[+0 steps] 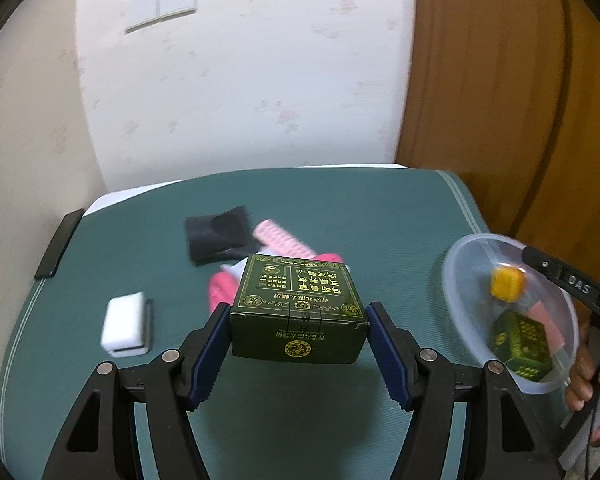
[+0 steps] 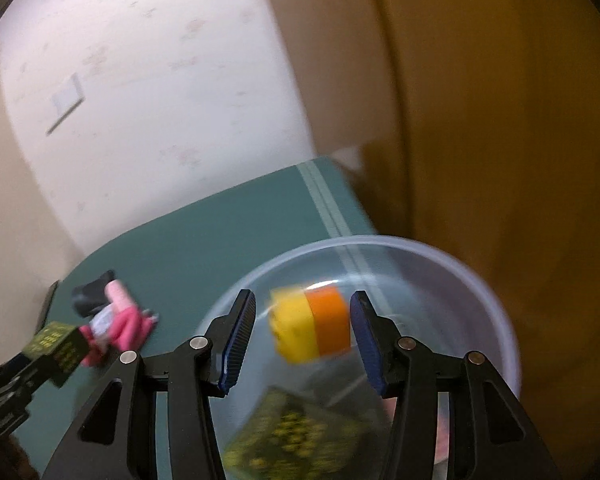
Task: Organize objects
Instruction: 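Carry the brick and tea box over the clear bowl, then open both grippers to release the brick and tea box into the bowl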
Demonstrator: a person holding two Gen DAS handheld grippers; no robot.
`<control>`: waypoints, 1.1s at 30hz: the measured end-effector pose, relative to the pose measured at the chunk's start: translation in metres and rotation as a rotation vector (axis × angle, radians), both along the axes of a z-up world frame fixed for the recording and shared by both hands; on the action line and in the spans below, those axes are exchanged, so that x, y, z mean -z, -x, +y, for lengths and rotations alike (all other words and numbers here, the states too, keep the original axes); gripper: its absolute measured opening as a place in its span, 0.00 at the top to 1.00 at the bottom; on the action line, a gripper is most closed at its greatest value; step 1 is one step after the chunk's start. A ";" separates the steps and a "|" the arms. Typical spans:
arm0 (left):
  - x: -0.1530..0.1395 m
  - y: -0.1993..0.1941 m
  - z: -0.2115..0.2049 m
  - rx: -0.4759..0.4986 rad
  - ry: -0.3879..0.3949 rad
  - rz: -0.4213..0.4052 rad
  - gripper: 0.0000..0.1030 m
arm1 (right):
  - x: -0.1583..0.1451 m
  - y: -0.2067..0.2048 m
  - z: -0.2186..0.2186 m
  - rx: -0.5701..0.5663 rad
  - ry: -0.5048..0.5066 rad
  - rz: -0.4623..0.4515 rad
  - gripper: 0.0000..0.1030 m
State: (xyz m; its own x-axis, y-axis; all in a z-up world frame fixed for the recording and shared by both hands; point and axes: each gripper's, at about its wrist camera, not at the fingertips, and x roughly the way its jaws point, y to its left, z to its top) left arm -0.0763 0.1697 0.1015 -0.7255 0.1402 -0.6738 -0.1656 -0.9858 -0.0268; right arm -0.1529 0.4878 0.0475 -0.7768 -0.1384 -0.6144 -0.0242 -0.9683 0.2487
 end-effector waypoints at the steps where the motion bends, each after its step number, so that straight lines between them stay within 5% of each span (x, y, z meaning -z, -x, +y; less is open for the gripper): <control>1: -0.002 0.000 0.005 0.010 -0.001 0.002 0.32 | 0.000 0.001 0.005 0.009 0.004 -0.001 0.46; 13: -0.008 0.011 0.077 0.206 -0.070 -0.008 0.32 | -0.007 -0.007 0.012 0.042 0.026 0.021 0.44; 23: 0.020 0.036 0.125 0.388 -0.187 -0.111 0.25 | -0.009 -0.012 0.022 0.105 0.039 0.035 0.44; 25: 0.025 0.035 0.125 0.390 -0.185 -0.117 0.14 | -0.008 -0.011 0.022 0.102 0.038 0.035 0.44; 33: 0.033 0.036 0.102 0.310 -0.181 -0.124 0.11 | -0.007 -0.010 0.021 0.102 0.038 0.038 0.44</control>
State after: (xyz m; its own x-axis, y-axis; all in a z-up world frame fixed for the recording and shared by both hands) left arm -0.1126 0.2715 0.0687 -0.5442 0.4651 -0.6982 -0.4397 -0.8669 -0.2348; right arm -0.1424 0.5089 0.0546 -0.8106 -0.0800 -0.5801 -0.1121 -0.9511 0.2877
